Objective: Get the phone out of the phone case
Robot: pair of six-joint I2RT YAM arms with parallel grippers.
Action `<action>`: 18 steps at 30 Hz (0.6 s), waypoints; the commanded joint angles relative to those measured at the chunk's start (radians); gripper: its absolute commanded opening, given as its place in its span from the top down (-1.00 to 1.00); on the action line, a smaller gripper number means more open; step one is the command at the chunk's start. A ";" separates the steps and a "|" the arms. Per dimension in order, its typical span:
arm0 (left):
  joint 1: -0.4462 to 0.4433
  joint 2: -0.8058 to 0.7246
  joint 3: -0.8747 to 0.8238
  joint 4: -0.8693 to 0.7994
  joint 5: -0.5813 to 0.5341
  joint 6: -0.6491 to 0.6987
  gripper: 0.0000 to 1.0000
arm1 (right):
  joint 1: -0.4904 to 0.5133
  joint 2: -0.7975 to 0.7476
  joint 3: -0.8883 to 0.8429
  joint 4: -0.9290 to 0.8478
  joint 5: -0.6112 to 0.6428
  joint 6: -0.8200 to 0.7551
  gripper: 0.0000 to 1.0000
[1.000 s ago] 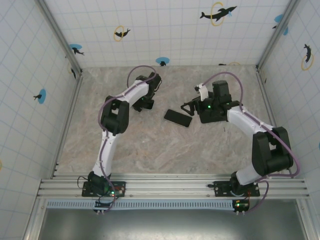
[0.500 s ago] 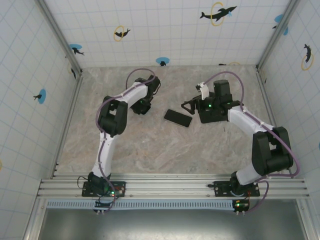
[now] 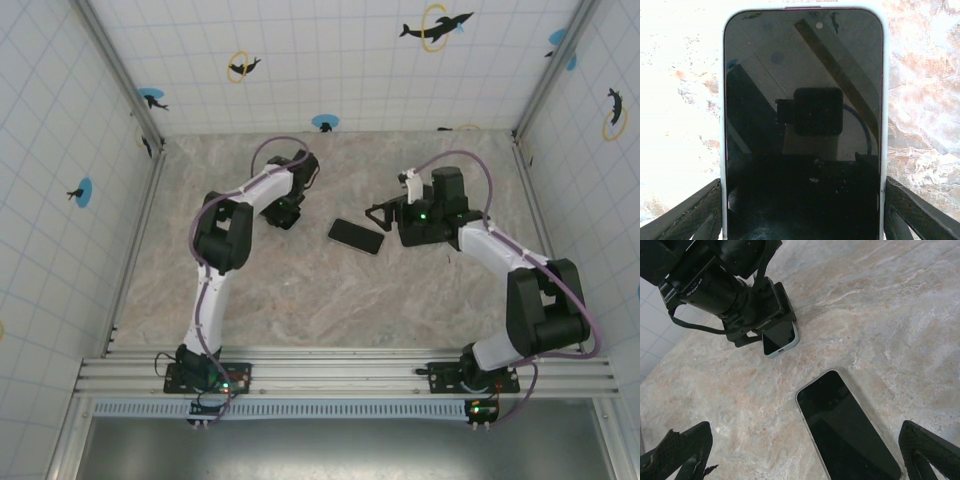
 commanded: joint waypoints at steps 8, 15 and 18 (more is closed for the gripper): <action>-0.005 -0.214 -0.063 -0.010 -0.066 0.107 -0.13 | 0.052 0.001 -0.047 0.126 0.091 0.237 -0.96; -0.059 -0.357 -0.140 0.037 -0.071 0.160 -0.12 | 0.124 0.047 -0.029 0.248 0.086 0.370 -0.96; -0.095 -0.412 -0.159 0.073 -0.070 0.177 -0.12 | 0.157 0.076 -0.013 0.330 0.058 0.424 -0.96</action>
